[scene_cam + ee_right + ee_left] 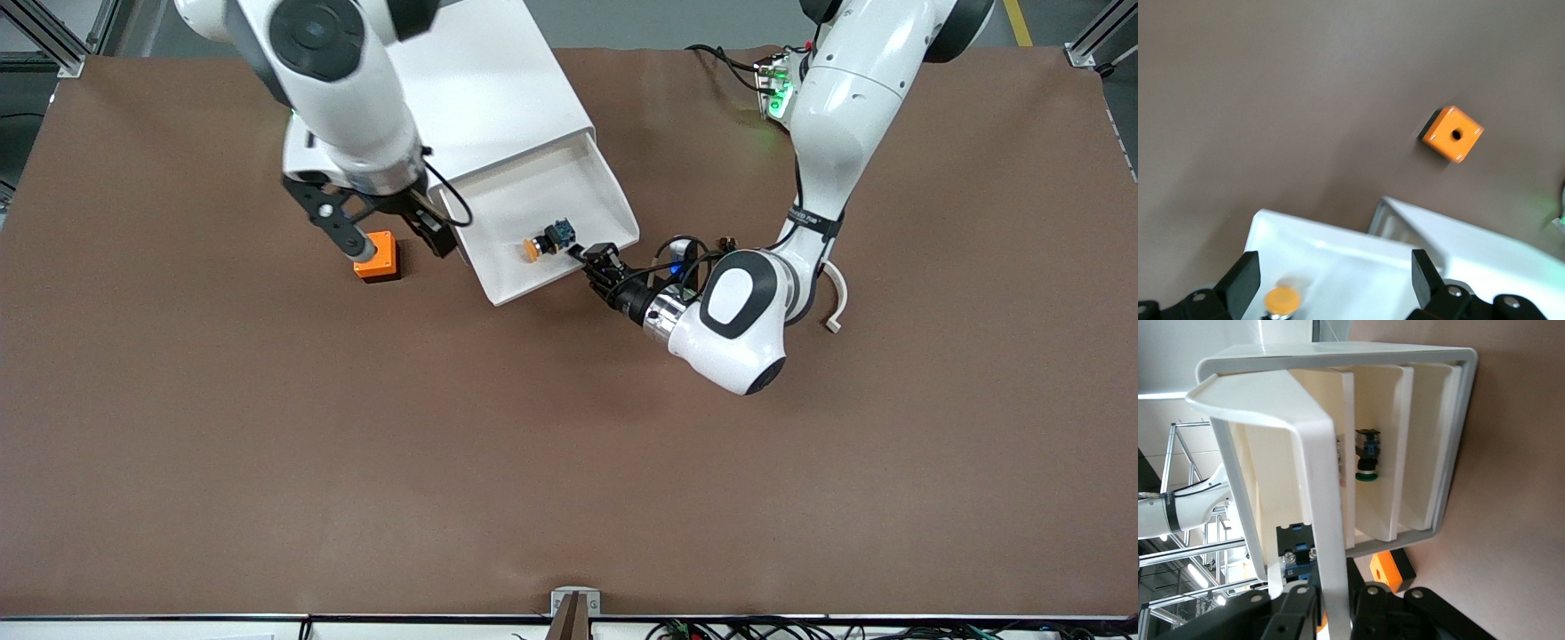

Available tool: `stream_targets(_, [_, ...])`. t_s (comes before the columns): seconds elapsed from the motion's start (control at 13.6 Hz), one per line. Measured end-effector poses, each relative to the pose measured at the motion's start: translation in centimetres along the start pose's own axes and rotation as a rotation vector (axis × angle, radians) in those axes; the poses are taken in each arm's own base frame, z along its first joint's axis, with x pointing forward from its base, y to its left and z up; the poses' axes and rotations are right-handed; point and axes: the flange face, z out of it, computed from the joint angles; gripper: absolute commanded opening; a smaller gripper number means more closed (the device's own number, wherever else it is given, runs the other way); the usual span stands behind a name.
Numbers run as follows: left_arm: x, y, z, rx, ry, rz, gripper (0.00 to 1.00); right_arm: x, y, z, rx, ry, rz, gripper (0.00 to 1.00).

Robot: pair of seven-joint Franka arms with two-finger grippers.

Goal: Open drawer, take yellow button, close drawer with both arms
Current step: 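Lower the right gripper to the orange button while the left gripper withdraws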

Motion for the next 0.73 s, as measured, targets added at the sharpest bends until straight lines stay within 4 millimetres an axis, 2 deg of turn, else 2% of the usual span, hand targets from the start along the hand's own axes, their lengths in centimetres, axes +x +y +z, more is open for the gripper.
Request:
stream_targets(0.29, [-0.5,-0.8,-3.3,-0.057,-0.012,0.044,1.00,-4.4,-4.5,5.0,0.062,0.008,0.002,1.00])
stream_targets(0.51, [-0.2,-2.0,-7.3,-0.128,0.039,0.080,1.00,-5.1,-5.9,7.1,0.084,0.007,0.007,1.00])
stream_targets(0.73, [1.4,-2.0,-12.6,-0.227,0.067,0.131,1.00,-5.8,-6.4,8.2,0.072,-0.017,0.058,1.00])
